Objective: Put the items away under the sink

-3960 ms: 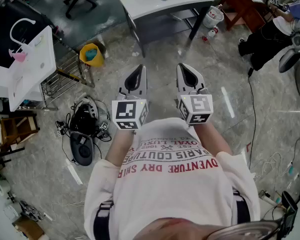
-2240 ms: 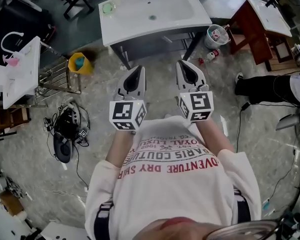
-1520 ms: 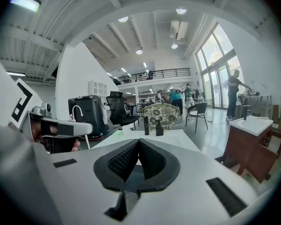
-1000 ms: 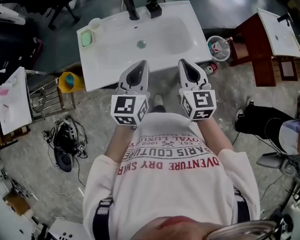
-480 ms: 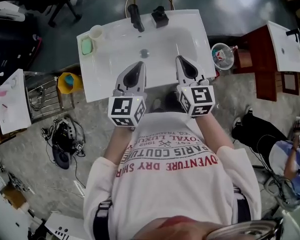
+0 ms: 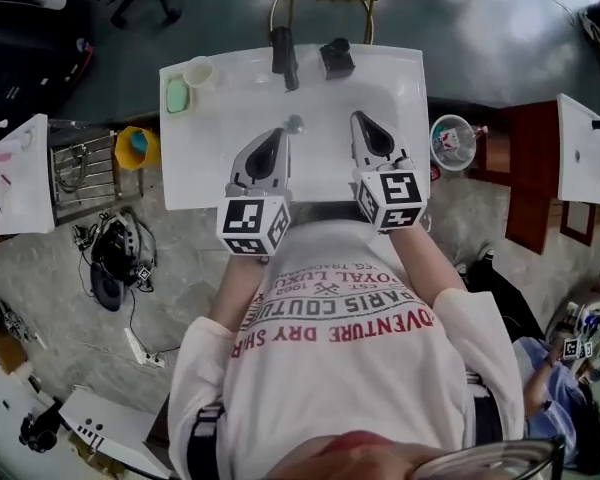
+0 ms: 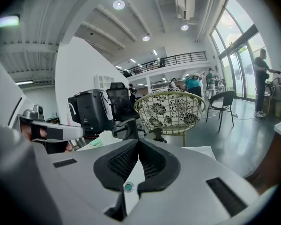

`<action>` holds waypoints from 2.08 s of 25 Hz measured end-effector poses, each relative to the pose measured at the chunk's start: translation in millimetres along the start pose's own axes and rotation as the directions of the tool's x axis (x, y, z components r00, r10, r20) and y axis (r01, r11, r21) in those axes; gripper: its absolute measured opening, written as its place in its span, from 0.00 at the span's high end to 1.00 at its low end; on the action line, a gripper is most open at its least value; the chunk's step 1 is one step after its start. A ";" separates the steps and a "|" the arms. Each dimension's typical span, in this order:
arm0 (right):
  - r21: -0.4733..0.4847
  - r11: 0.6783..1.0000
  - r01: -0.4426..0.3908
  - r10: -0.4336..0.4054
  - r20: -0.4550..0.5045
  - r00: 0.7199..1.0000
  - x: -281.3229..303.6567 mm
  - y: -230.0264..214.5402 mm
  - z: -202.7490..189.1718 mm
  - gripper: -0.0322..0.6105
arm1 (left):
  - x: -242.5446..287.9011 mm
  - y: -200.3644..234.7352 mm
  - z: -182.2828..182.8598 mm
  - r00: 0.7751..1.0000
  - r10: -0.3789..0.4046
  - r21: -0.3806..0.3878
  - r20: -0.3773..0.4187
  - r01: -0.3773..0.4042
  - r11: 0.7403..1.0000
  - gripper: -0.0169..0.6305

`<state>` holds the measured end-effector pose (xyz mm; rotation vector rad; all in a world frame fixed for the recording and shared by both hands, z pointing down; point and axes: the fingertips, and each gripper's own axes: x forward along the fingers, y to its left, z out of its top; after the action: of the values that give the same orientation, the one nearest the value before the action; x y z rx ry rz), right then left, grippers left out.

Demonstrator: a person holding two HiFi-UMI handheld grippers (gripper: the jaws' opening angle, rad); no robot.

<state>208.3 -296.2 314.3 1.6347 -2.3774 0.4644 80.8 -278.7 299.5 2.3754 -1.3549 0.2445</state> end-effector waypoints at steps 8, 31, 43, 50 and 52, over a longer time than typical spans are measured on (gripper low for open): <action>0.030 0.999 0.012 -0.010 -0.052 0.999 60.1 -30.0 -30.8 0.89 | 41.2 22.9 -23.0 0.999 0.037 0.040 0.007 -0.037 0.999 0.94; -0.006 0.997 0.082 -0.082 -0.136 0.987 205.9 -70.5 -95.7 0.34 | 71.9 60.1 -59.6 0.994 0.085 -0.052 -0.063 -0.088 0.995 0.94; -0.101 0.987 0.126 -0.144 -0.201 0.969 226.3 -74.9 -112.9 0.34 | 79.9 73.5 -68.3 0.994 0.082 -0.068 -0.079 -0.087 0.994 0.94; -0.119 0.985 0.129 -0.152 -0.217 0.964 227.1 -74.7 -110.7 0.37 | 81.6 72.6 -72.8 0.994 0.071 -0.069 -0.085 -0.077 0.995 0.94; -0.122 0.985 0.122 -0.146 -0.215 0.966 226.6 -73.7 -112.2 0.37 | 79.7 71.9 -75.0 0.993 0.070 -0.067 -0.091 -0.076 0.995 0.94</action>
<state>196.2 -474.3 507.9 1.5916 -2.0776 0.4596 63.7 -342.8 412.4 2.2337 -1.3873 0.3139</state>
